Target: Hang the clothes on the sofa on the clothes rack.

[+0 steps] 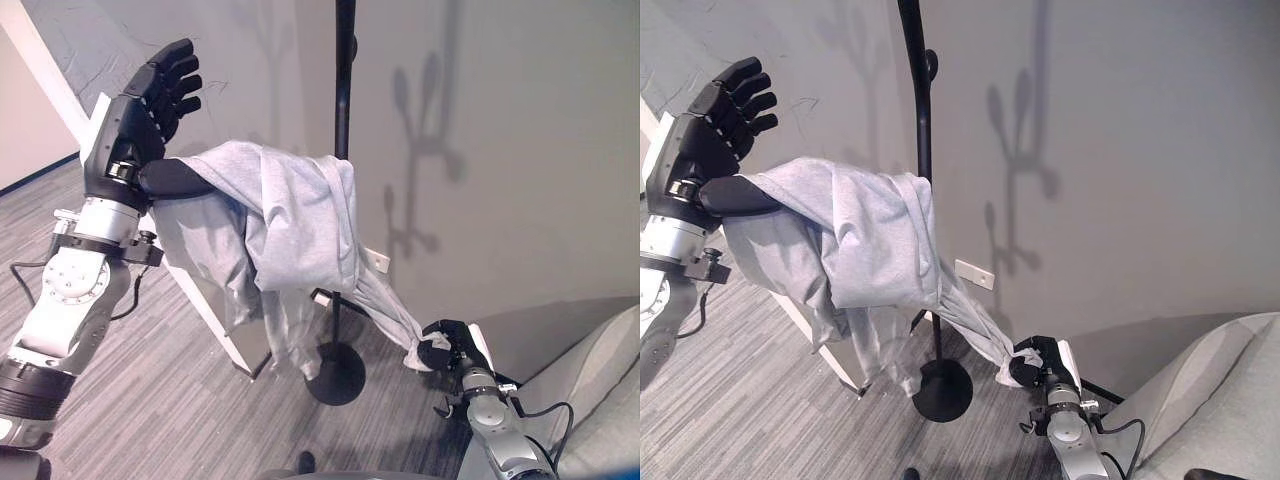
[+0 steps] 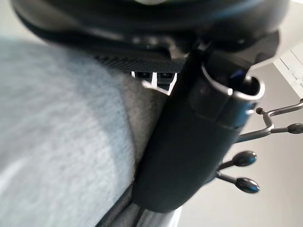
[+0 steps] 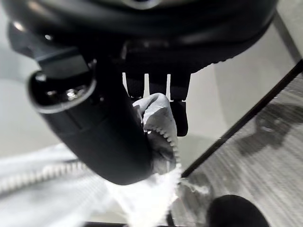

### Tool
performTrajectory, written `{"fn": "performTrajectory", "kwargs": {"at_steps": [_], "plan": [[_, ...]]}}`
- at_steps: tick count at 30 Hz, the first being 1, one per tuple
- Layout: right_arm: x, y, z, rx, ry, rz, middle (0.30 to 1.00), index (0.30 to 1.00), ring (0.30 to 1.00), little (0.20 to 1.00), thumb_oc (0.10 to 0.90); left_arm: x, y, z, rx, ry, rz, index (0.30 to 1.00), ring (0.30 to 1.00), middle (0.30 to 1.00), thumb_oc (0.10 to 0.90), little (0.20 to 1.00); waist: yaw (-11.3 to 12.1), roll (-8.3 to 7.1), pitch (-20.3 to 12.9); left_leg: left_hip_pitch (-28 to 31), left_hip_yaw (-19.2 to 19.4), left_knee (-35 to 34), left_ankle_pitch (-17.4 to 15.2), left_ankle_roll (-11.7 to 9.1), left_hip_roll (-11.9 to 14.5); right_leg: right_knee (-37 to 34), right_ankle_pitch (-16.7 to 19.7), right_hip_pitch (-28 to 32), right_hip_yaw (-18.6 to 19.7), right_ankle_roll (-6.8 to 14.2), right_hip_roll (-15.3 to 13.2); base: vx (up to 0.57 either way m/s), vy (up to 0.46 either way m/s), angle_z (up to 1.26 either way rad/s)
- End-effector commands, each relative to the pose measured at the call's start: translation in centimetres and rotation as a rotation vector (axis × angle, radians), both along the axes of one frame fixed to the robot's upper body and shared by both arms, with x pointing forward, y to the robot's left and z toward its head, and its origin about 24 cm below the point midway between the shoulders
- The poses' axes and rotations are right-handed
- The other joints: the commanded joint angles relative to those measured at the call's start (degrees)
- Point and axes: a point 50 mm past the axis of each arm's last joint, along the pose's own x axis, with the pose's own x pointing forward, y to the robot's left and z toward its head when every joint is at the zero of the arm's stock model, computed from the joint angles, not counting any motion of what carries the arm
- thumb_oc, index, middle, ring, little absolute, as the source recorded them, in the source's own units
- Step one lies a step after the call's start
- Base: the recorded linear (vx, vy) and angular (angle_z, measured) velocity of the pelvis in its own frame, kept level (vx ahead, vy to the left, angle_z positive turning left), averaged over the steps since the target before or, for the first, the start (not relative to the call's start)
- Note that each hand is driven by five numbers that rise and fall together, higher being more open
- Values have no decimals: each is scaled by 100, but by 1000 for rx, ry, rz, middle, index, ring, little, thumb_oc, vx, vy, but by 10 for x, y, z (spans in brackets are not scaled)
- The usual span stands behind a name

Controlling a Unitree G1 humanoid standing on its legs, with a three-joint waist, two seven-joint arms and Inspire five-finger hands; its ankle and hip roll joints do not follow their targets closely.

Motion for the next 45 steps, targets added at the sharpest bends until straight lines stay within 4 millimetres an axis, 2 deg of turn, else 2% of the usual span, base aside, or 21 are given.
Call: {"fn": "performTrajectory", "kwargs": {"at_steps": [1,7,11,12,13,14,15,16,18,19,20,22,23,27,31,32,35,37,40,41,45], "plan": [[11,-28,20,-102,-64,-36,300,300,300,300,400,-17,31,95,-75,-418,120,900,900,900,800,900,-2,125,-358,14,287,50,-396,-207,253,411,-84,-63,-250,334,-395,0,0,0],[11,-39,25,-105,-87,-88,300,300,300,300,400,-10,27,117,30,-440,163,900,900,900,800,900,-123,287,-383,54,360,50,-409,-216,237,391,-70,-46,-244,364,-456,0,0,0],[23,-62,59,-147,-238,-173,300,300,300,300,400,-6,14,144,111,-521,204,900,900,900,800,900,-220,361,-410,82,410,50,-427,-215,205,372,-44,-32,-215,402,-498,-1,3,1],[27,-69,75,-166,-310,-195,300,300,300,300,400,-7,11,150,120,-547,211,900,900,900,800,900,-265,364,-422,95,420,50,-442,-210,201,370,-36,-38,-196,414,-512,0,0,0],[28,-73,83,-193,-340,-203,300,300,300,300,400,-7,9,152,121,-560,212,582,582,582,588,582,-261,355,-420,105,430,50,-451,-206,201,372,-32,-40,-192,421,-516,0,0,0],[30,-76,92,-215,-375,-204,300,300,300,300,400,-7,8,153,121,-574,216,460,460,460,507,460,-266,344,-425,114,445,50,-459,-206,200,370,-28,-40,-178,423,-519,2,-4,-6],[35,-81,121,-302,-480,-185,300,300,300,300,400,-11,8,156,130,-610,242,333,333,333,422,333,-303,293,-441,138,496,50,-484,-200,206,364,-17,-43,-128,427,-522,1,-6,-12],[35,-81,122,-304,-480,-185,300,300,300,300,400,-11,8,155,129,-610,243,300,300,300,400,300,-296,301,-439,142,501,50,-486,-199,206,364,-18,-42,-123,427,-522,6,-10,-11],[38,-85,151,-377,-597,-180,300,300,300,300,400,-13,10,155,148,-627,269,300,300,300,400,300,-323,251,-456,164,543,50,-502,-192,223,366,-21,-42,-79,423,-517,6,-9,-10],[38,-85,151,-379,-597,-179,300,300,300,300,400,-14,10,155,147,-629,271,300,300,300,400,300,-316,260,-450,167,549,50,-504,-192,224,368,-22,-43,-73,423,-517,-33,1,-16],[40,-86,178,-452,-703,-170,300,300,300,300,400,-15,13,155,170,-642,315,300,300,300,400,300,-335,242,-448,145,580,50,-451,-176,249,380,20,-96,-24,413,-495,-37,2,-16],[41,-86,188,-473,-742,-169,300,300,300,300,400,-15,15,155,171,-649,333,300,300,300,400,300,-334,231,-456,145,594,50,-454,-176,255,382,18,-105,-6,412,-486,-2,-6,-11],[43,-84,214,-532,-847,-163,300,300,300,300,400,-17,18,158,171,-677,383,300,300,300,400,300,-338,193,-477,178,610,50,-514,-187,275,379,-31,-95,37,407,-465,44,-15,-15],[43,-82,251,-627,-988,-169,300,300,300,300,400,-20,29,165,161,-720,497,300,300,300,400,300,-347,139,-529,191,637,50,-538,-198,306,364,-43,-105,86,404,-431,6,-4,-17],[49,-94,280,-698,-1046,-216,300,300,300,300,400,-14,40,164,202,-682,579,300,300,300,400,300,-316,101,-568,226,665,50,-571,-196,325,354,-64,-83,123,402,-412,32,1,-6],[58,-101,292,-701,-1049,-233,300,300,300,300,400,-4,46,157,208,-616,602,300,300,300,400,300,-281,98,-566,223,673,50,-519,-187,331,362,-7,-106,128,400,-406,18,5,-4],[70,-111,305,-763,-1003,-233,300,300,300,300,400,7,50,152,221,-547,607,300,300,300,400,300,-243,67,-566,266,672,50,-590,-199,329,366,-50,-78,155,408,-400,20,1,-2],[86,-122,323,-820,-945,-256,300,300,300,300,400,28,50,137,201,-436,592,300,300,300,400,300,-180,18,-551,281,666,50,-591,-198,338,386,-46,-81,174,401,-391,0,0,0],[101,-123,335,-841,-910,-251,300,300,300,300,400,43,51,129,211,-353,605,300,300,300,400,300,-174,0,-507,270,673,50,-581,-200,346,395,-34,-108,194,398,-383,0,0,0],[114,-123,342,-852,-859,-244,300,300,300,300,400,58,51,120,195,-271,607,300,300,300,400,300,-164,-36,-479,257,664,50,-569,-203,351,394,-20,-145,218,402,-371,0,0,0],[135,-114,356,-907,-791,-196,300,300,300,300,400,75,55,113,252,-158,660,300,300,300,400,300,-177,-37,-421,196,687,50,-540,-203,363,380,22,-238,268,404,-356,-1,14,-4]]}}
